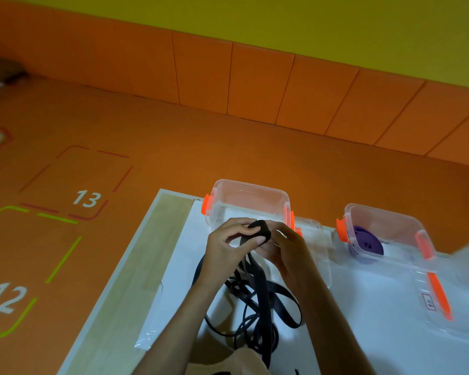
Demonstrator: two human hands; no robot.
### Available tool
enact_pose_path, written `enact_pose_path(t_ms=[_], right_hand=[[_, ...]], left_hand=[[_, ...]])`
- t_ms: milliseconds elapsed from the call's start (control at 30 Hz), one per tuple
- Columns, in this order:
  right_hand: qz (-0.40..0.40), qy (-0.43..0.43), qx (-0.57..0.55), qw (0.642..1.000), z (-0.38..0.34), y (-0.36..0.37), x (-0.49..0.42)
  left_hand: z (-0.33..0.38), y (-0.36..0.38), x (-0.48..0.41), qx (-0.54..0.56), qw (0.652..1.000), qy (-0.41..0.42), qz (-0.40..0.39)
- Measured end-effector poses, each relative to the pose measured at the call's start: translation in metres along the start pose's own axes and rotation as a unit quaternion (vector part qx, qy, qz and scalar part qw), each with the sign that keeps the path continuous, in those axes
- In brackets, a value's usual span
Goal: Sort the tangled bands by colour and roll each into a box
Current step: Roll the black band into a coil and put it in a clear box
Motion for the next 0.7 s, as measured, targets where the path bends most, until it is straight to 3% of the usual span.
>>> enact_pose_path(t_ms=[133, 333, 533, 700], right_hand=[[-0.035, -0.002, 0.000, 0.999, -0.011, 0.000, 0.002], [-0.079, -0.052, 0.101, 0.990, -0.031, -0.006, -0.005], [-0.099, -0.098, -0.044, 0.989, -0.037, -0.006, -0.008], [-0.079, -0.052, -0.135, 0.986, -0.022, 0.001, -0.007]], left_hand=[[0.002, -0.007, -0.003, -0.019, 0.999, -0.010, -0.033], [0.021, -0.009, 0.001, 0.016, 0.999, 0.026, -0.040], [0.028, -0.007, -0.002, 0.081, 0.997, 0.013, -0.009], [0.040, -0.008, -0.007, 0.091, 0.995, 0.017, -0.024]])
Point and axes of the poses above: each hand's wrist, its own x-axis away from the middle knuckle, its own y-axis out of the palm, z = x × y, the point moved 5 cm from there along -x, towards the middle knuckle, and after that the axes turned 14 degrees about -y, right-handed, at the moved point
